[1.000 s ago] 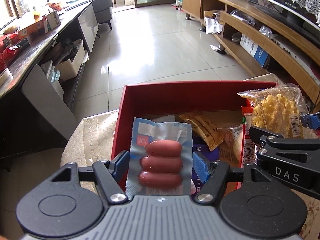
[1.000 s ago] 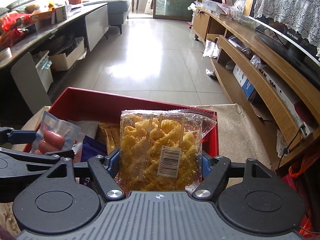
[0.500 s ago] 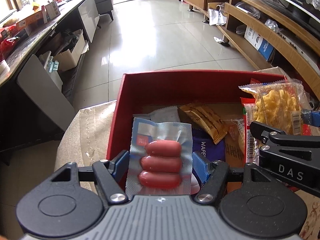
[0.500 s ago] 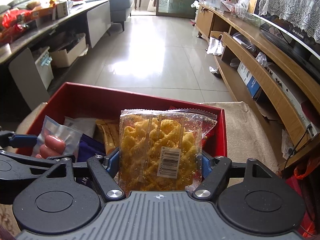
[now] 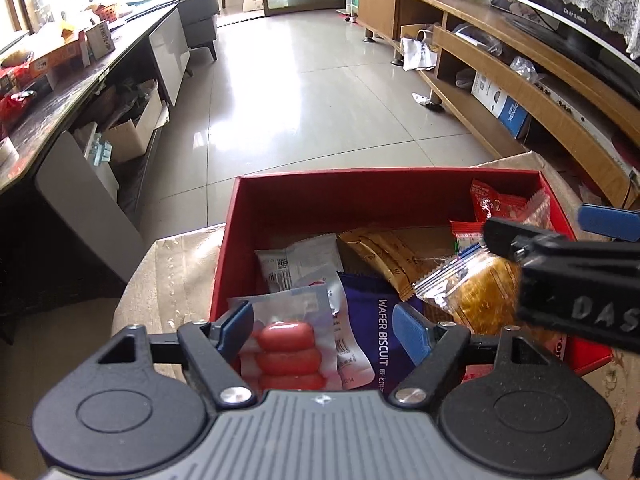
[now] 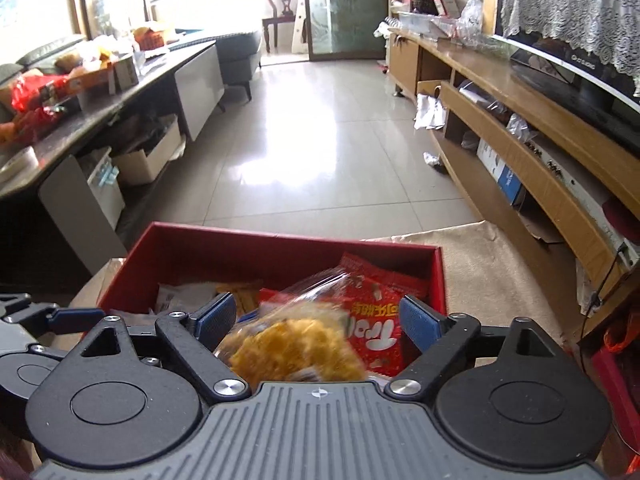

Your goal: Organize snacks

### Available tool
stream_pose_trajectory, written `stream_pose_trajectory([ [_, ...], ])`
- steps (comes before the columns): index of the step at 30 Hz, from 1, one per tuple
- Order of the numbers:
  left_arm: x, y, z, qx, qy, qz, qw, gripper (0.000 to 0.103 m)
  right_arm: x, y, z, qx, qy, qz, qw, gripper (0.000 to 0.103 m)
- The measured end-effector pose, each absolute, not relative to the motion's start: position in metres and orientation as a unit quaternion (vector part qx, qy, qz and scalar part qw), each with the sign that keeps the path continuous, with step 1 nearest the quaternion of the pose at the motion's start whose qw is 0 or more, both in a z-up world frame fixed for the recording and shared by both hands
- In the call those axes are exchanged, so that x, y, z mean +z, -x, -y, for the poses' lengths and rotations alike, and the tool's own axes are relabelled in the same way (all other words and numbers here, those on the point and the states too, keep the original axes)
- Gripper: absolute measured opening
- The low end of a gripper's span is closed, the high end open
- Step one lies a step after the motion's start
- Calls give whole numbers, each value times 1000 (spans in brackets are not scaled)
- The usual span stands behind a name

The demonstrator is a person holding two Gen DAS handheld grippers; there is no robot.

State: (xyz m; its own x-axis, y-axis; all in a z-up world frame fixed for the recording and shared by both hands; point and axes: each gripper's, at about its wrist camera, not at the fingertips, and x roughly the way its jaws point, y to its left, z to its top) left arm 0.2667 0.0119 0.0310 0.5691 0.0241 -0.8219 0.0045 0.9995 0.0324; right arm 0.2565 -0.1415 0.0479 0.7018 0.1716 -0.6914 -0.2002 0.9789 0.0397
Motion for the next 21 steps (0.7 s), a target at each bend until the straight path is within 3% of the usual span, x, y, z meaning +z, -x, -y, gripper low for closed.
stream_pose_trajectory([
  [21, 53, -207, -22, 3, 6, -439, 898, 79, 68, -193, 158, 53, 39, -369, 927, 92],
])
